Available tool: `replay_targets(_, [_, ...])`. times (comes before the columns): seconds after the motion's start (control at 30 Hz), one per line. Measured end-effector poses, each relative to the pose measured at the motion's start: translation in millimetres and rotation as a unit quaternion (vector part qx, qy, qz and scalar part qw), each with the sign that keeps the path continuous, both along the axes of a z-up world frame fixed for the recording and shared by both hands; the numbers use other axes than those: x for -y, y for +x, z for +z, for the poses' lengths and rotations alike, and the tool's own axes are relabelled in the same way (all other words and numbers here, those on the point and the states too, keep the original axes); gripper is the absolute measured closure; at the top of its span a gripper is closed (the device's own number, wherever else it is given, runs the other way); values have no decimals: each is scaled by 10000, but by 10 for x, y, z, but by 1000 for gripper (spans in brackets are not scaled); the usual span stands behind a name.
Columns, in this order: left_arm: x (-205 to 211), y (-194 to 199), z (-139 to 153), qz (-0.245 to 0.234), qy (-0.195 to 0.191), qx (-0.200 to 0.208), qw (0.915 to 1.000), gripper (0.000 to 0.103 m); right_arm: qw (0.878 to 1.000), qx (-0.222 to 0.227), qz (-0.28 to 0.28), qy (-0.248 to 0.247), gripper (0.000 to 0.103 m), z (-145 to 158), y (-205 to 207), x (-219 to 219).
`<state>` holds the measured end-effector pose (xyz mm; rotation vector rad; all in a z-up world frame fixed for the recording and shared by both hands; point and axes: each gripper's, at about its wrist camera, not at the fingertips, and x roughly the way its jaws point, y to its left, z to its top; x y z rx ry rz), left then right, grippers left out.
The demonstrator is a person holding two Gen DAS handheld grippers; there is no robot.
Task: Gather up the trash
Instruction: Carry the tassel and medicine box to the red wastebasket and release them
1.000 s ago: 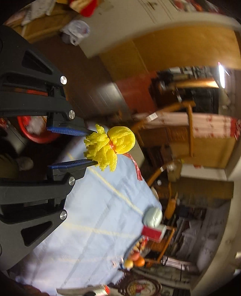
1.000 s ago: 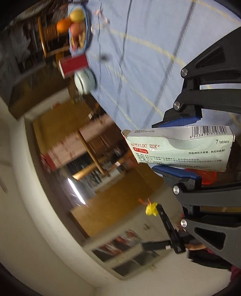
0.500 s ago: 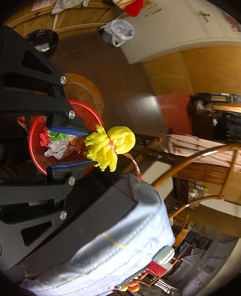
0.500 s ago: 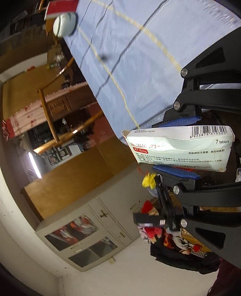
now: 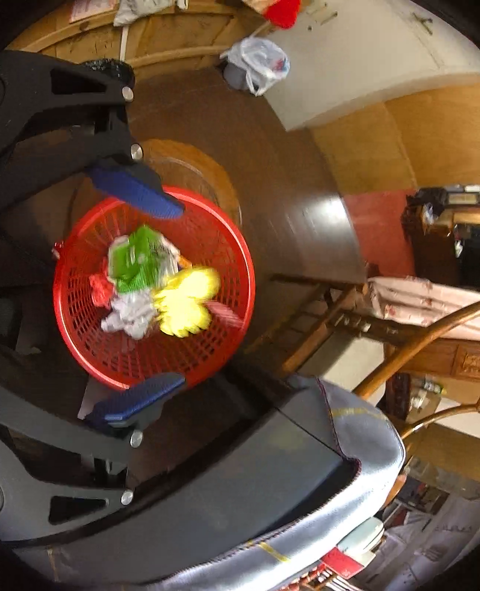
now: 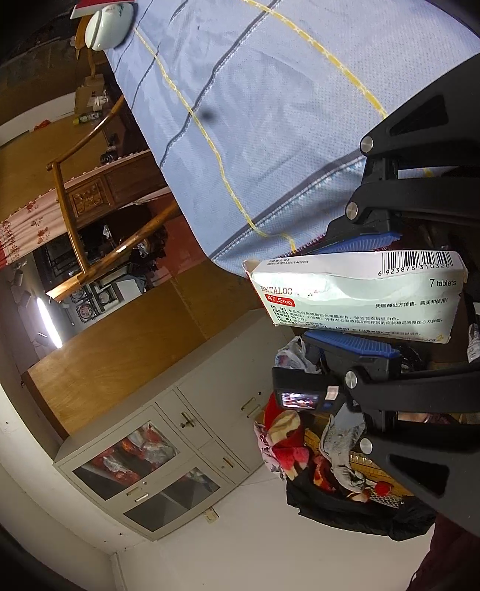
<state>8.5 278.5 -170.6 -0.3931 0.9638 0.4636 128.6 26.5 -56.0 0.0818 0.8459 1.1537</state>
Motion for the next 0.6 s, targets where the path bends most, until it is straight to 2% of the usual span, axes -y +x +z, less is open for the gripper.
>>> replay_targets(0.13, [-52, -311, 110, 230, 221, 62, 9995, 12, 9999, -41, 159, -39, 64, -46, -101, -75])
replay_targets(0.23, [-136, -657, 120, 513, 351, 19, 9981, 9, 9994, -75, 326, -114, 64, -106, -187, -188])
replay_targets(0.33, [-191, -975, 56, 728, 574, -223, 9954, 9, 9984, -91, 522, -189, 63, -158, -262, -386])
replay_targets(0.5, [-241, -1452, -239, 914, 891, -814, 9885, 9, 9956, -34, 864, -373, 63, -284, -366, -880])
replay_targets(0.6, [-265, -1676, -481, 1011, 817, -1147, 9849, 9, 9938, -79, 975, -534, 63, -419, -379, -1148])
